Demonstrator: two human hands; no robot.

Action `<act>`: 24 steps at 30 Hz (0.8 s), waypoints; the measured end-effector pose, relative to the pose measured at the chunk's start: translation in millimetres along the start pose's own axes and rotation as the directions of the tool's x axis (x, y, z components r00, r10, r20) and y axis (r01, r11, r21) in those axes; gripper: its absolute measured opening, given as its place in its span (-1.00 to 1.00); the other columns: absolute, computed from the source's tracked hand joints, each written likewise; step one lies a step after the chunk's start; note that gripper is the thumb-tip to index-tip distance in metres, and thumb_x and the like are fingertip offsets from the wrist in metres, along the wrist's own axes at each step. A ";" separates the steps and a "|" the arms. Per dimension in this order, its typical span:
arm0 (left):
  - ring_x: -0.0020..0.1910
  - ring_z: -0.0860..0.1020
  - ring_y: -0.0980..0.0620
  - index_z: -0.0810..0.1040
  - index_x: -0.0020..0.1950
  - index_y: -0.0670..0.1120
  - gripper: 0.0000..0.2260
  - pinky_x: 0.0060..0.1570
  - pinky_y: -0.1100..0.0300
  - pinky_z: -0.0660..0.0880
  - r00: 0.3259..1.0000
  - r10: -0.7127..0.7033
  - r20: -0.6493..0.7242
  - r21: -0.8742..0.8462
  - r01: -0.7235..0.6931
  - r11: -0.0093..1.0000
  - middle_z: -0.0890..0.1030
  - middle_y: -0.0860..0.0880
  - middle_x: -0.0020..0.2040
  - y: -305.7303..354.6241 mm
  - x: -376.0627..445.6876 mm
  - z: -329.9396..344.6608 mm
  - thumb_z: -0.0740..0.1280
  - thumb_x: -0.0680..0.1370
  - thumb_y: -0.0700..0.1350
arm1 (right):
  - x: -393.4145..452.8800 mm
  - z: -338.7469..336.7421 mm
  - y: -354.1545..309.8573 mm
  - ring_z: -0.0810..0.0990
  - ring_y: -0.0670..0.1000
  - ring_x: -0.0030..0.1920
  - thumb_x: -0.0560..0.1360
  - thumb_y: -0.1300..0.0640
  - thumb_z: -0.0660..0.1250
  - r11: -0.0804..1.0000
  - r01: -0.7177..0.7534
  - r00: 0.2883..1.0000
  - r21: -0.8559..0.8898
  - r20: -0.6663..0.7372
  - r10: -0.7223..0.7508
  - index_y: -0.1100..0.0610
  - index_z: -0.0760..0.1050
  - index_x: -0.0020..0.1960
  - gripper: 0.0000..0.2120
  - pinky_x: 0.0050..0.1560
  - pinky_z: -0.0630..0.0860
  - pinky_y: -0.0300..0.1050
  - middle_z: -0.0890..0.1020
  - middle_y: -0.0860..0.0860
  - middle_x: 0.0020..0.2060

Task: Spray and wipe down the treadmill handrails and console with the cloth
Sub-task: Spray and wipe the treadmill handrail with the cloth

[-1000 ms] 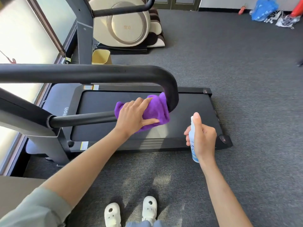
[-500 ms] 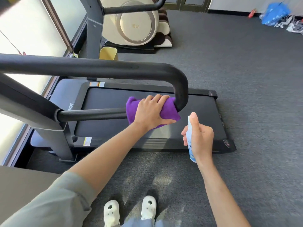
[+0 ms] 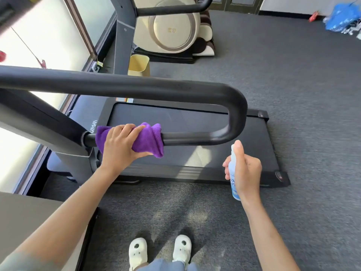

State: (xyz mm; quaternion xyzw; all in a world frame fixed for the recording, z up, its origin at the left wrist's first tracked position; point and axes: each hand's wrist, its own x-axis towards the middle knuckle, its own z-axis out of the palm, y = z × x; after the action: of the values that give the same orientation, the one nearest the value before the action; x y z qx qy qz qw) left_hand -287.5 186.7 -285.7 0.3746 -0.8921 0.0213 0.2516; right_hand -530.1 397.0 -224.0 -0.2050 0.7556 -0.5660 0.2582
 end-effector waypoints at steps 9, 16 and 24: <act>0.54 0.06 -0.27 0.35 0.49 -0.03 -0.37 0.45 -0.26 0.11 0.719 -0.682 -0.130 -0.381 0.599 0.704 0.16 -0.21 0.55 64.8 -37.7 22.0 0.37 0.48 0.17 | -10.8 36.5 -9.3 0.42 0.00 -0.54 0.33 -0.46 0.17 0.999 0.030 0.992 -0.039 0.125 -0.024 0.27 0.45 -0.47 -0.25 -0.23 0.42 -0.03 0.45 0.02 -0.62; 0.58 -0.14 -0.11 -0.19 0.60 0.02 -0.23 0.53 -0.06 0.01 0.324 -0.941 0.098 -0.781 0.611 0.129 -0.26 -0.18 0.57 74.6 3.1 14.9 0.26 0.59 0.13 | -17.4 45.5 -6.1 0.40 -0.04 -0.57 0.34 -0.46 0.17 0.996 0.070 0.981 -0.054 0.183 -0.059 0.30 0.41 -0.49 -0.22 -0.31 0.39 -0.10 0.42 0.04 -0.63; 0.44 0.28 -0.27 -0.35 0.56 0.00 -0.05 0.38 -0.13 0.32 0.058 -0.956 0.288 -0.785 0.587 -0.201 -0.07 -0.23 0.56 54.9 29.2 5.2 0.31 0.53 0.22 | -21.6 60.5 -5.1 0.41 -0.03 -0.56 0.34 -0.45 0.18 0.996 0.077 0.973 -0.053 0.220 -0.064 0.28 0.44 -0.48 -0.24 -0.28 0.39 -0.08 0.44 0.06 -0.62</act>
State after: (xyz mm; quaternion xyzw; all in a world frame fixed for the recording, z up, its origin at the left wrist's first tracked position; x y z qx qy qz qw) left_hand -344.3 205.8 -268.5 0.6916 -0.2392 -0.4447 0.5164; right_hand -475.4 363.3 -229.3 -0.3003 0.7319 -0.5255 0.3130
